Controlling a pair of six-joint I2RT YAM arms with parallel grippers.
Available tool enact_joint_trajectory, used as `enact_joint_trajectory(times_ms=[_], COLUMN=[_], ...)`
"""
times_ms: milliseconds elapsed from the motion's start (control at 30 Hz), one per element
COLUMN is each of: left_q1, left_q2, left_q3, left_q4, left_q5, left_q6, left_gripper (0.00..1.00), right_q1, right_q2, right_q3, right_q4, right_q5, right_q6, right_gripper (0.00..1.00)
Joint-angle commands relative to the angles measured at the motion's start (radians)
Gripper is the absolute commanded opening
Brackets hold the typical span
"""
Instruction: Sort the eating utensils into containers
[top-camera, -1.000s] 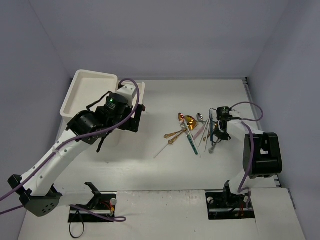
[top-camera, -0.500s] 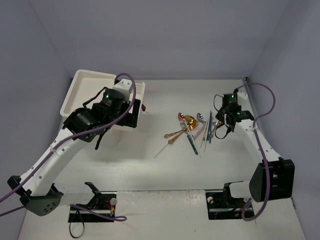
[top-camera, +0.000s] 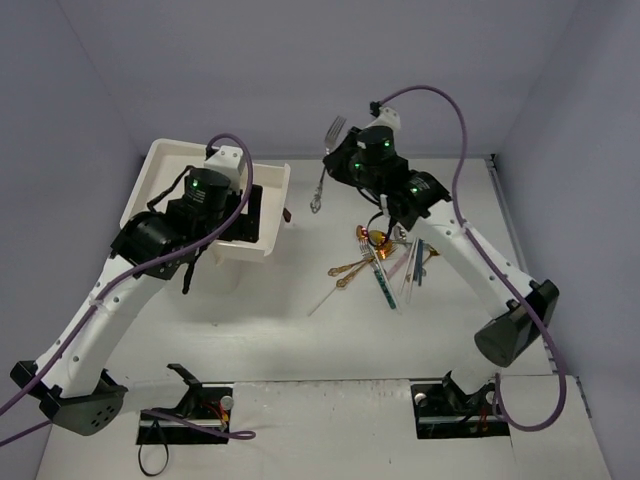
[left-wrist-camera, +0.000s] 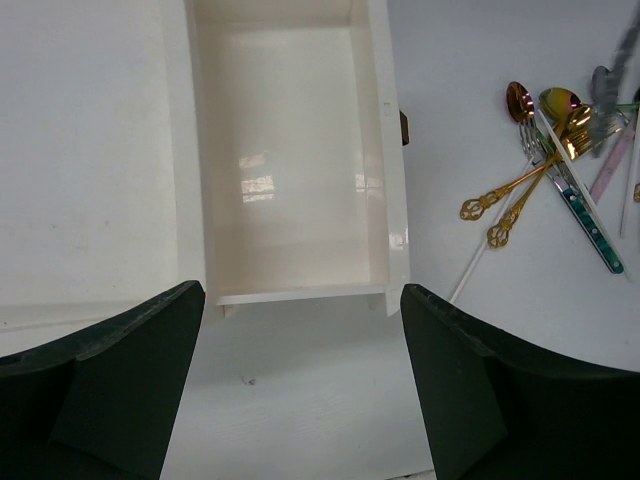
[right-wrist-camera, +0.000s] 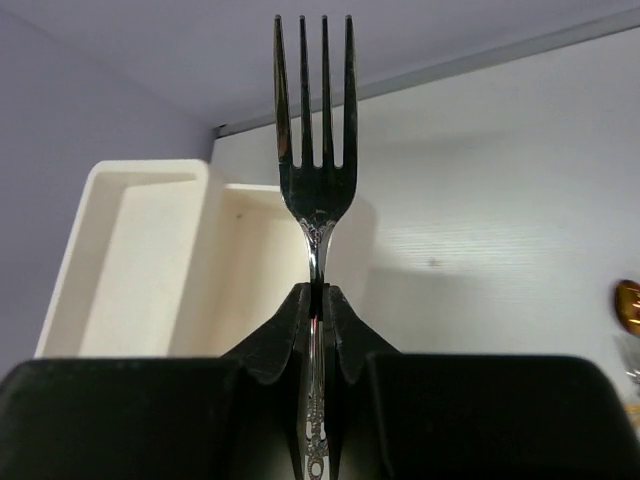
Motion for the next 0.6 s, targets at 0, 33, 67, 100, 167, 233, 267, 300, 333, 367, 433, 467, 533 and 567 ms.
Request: enact_joint_trajectory(times_ms=[0,33,67,100,167,233,267,300,333,367,433,467,533,567], left_q1=[0.015,0.017,0.019,0.019,0.022,0.023,0.025,0.027,0.027,0.029,0.029,0.031,0.031,0.031], left_q2=[-0.068,-0.076,-0.085,-0.093,-0.105,-0.116,-0.122,-0.126,-0.130,-0.133,-0.133,-0.134,-0.133,-0.132], left_q3=[0.000,-0.007,-0.015,-0.022,-0.035,-0.045,-0.051,-0.055,-0.060,-0.064,-0.070,-0.072,-0.075,-0.075], left_q4=[0.004,-0.001,-0.007,-0.014,-0.029,-0.034,-0.037,-0.038,-0.038,-0.038,-0.038,-0.038,-0.037,-0.037], left_q5=[-0.029,-0.033,-0.037,-0.041,-0.052,-0.060,-0.060,-0.060,-0.060,-0.062,-0.062,-0.062,-0.058,-0.057], left_q6=[-0.014,-0.014,-0.014,-0.013,-0.013,-0.014,-0.013,-0.011,-0.011,-0.010,-0.008,-0.008,-0.008,-0.008], left_gripper=[0.77,0.77,0.77,0.77,0.77,0.77,0.77,0.77,0.77,0.77,0.77,0.77,0.77,0.77], right_q1=[0.067,0.077,0.089,0.102,0.122,0.134,0.142,0.148,0.153,0.156,0.157,0.158,0.157,0.157], right_q2=[0.122,0.152,0.186,0.220,0.263,0.303,0.320,0.333,0.349,0.358,0.366,0.366,0.354,0.342], right_q3=[0.144,0.171,0.199,0.229,0.256,0.284,0.298,0.308,0.316,0.324,0.326,0.322,0.307,0.293], right_q4=[0.100,0.116,0.122,0.122,0.123,0.126,0.125,0.124,0.124,0.124,0.124,0.123,0.122,0.122], right_q5=[0.001,-0.015,-0.023,-0.026,-0.035,-0.054,-0.060,-0.061,-0.063,-0.067,-0.071,-0.074,-0.070,-0.062], right_q6=[0.101,0.105,0.107,0.108,0.120,0.131,0.132,0.129,0.121,0.119,0.112,0.106,0.082,0.066], right_gripper=[0.00,0.00,0.00,0.00,0.00,0.00,0.01,0.03,0.05,0.10,0.22,0.26,0.34,0.37])
